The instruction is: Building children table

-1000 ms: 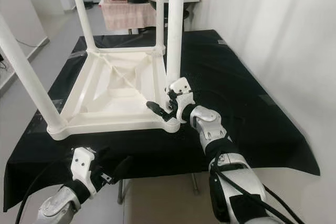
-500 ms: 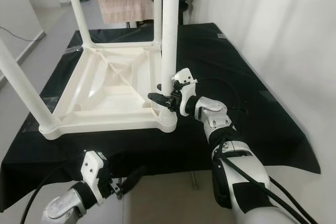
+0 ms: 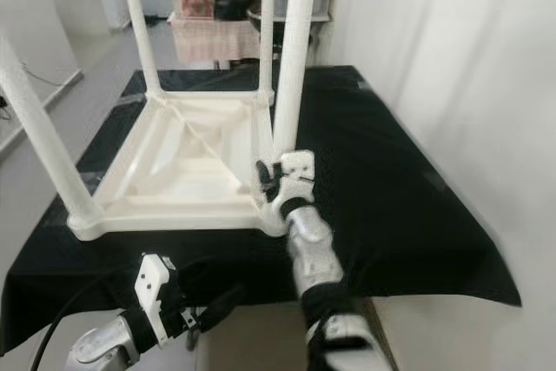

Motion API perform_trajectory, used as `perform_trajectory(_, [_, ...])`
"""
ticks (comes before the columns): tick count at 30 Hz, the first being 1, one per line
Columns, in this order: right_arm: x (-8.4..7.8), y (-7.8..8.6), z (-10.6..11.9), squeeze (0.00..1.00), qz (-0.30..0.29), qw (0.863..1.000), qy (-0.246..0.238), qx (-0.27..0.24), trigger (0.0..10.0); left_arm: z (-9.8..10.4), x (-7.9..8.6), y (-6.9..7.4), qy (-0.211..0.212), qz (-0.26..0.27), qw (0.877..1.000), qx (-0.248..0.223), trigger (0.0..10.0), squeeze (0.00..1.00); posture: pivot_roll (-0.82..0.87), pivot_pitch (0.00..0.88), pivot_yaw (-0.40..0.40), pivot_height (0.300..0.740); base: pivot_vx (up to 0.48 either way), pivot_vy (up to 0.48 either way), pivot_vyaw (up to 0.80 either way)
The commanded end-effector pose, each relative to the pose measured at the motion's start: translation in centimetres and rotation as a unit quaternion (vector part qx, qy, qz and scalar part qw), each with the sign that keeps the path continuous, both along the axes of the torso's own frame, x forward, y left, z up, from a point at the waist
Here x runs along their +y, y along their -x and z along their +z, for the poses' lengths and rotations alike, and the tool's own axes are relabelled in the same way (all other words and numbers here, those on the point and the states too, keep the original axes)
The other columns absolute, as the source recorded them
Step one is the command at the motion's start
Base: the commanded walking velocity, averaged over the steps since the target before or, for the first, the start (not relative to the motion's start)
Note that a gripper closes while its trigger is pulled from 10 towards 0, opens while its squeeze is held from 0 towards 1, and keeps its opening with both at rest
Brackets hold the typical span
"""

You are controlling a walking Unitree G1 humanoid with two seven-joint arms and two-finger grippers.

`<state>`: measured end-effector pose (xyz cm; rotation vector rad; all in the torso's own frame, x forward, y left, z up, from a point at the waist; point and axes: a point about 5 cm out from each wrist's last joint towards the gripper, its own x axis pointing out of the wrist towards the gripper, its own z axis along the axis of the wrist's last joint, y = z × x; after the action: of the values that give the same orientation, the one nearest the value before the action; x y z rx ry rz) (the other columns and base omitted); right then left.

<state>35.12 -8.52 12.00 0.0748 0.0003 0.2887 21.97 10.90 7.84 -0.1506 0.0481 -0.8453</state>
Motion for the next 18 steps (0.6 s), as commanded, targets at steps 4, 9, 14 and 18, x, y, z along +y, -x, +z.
perform_trajectory(4, [1.0,1.3,-3.6,0.0,0.017,0.996,-0.014,0.083,0.0,-0.3,0.1,0.0,0.001,-0.005,1.0,0.011,10.0,0.0,-0.05,0.0,0.005,0.74,0.0,0.0,0.0])
perform_trajectory(9, [1.6,-1.6,2.7,1.0,0.134,0.991,-0.008,-0.006,10.0,1.5,0.5,-0.9,-0.009,0.05,0.997,-0.066,10.0,0.0,-0.04,0.0,-0.005,0.74,0.0,0.0,0.0])
perform_trajectory(14, [1.3,-1.8,3.9,1.0,0.18,0.983,0.007,-0.014,10.0,2.4,0.5,-1.0,0.011,0.05,0.996,-0.077,10.0,0.0,-0.04,0.0,-0.007,0.74,0.0,0.0,0.0])
perform_trajectory(18, [-0.2,-1.7,4.9,0.44,0.345,0.933,0.104,-0.027,10.0,3.0,-0.5,-1.6,0.041,0.016,0.995,-0.087,10.0,0.0,-0.03,0.0,-0.008,0.74,0.0,0.0,0.0])
